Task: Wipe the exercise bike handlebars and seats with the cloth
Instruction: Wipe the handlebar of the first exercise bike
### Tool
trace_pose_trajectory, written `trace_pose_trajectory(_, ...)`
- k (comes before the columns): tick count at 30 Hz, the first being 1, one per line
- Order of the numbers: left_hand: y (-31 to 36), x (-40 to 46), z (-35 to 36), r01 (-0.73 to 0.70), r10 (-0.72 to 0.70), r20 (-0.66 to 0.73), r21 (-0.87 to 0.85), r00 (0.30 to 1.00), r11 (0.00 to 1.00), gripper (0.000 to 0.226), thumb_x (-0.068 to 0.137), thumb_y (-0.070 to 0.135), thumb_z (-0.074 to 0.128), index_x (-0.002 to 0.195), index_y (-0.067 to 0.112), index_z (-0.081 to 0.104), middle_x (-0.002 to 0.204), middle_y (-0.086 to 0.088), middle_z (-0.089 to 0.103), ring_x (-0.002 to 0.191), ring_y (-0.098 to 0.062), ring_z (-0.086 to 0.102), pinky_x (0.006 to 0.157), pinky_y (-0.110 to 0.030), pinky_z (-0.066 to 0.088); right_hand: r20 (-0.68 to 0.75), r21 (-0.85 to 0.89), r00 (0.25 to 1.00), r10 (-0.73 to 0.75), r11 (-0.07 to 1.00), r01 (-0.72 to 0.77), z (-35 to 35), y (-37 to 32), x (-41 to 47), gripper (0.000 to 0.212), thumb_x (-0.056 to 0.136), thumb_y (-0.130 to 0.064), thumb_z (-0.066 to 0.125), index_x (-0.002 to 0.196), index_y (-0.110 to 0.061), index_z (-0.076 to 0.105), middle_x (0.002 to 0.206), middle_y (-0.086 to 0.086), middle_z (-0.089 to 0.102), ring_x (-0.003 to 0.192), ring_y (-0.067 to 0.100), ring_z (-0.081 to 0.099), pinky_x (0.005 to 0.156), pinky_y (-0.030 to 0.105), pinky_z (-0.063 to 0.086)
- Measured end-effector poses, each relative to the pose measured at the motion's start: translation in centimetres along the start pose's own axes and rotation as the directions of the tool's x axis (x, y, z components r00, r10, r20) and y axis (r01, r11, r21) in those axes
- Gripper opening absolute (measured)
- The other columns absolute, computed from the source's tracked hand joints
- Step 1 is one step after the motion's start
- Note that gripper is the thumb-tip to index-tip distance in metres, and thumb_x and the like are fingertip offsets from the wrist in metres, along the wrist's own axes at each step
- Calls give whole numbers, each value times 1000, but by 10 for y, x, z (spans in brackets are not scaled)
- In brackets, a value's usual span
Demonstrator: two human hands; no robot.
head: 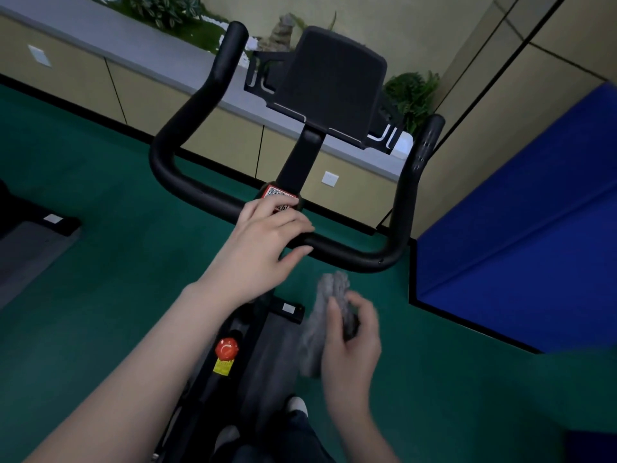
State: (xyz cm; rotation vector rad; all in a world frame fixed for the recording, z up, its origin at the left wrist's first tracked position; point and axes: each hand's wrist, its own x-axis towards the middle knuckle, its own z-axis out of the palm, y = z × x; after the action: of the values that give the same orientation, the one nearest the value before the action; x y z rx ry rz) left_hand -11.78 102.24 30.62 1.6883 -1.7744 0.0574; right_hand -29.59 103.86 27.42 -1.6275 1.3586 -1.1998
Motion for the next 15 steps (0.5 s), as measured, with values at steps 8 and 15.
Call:
trace_pose_trajectory(8,-11,5,-12,26,-20,39,-149,999,988,40,90,43,42,103,18,71,118,13,64,125,-5,41,102,-22,22,236,376,836,496,746,-549,71,-16,25,5,94,-18,60,92,-18,56,95,8,66,89,18,62,92,43,50)
trace_pose_trajectory(15,-17,7,-13,36,-31,26,-232,999,972,37,91,38,45,103,16,72,117,13,65,123,-5,46,102,-36,35,296,528,767,569,572,-628,69,-32,30,5,90,0,61,93,-2,64,86,8,70,84,18,66,87,35,53)
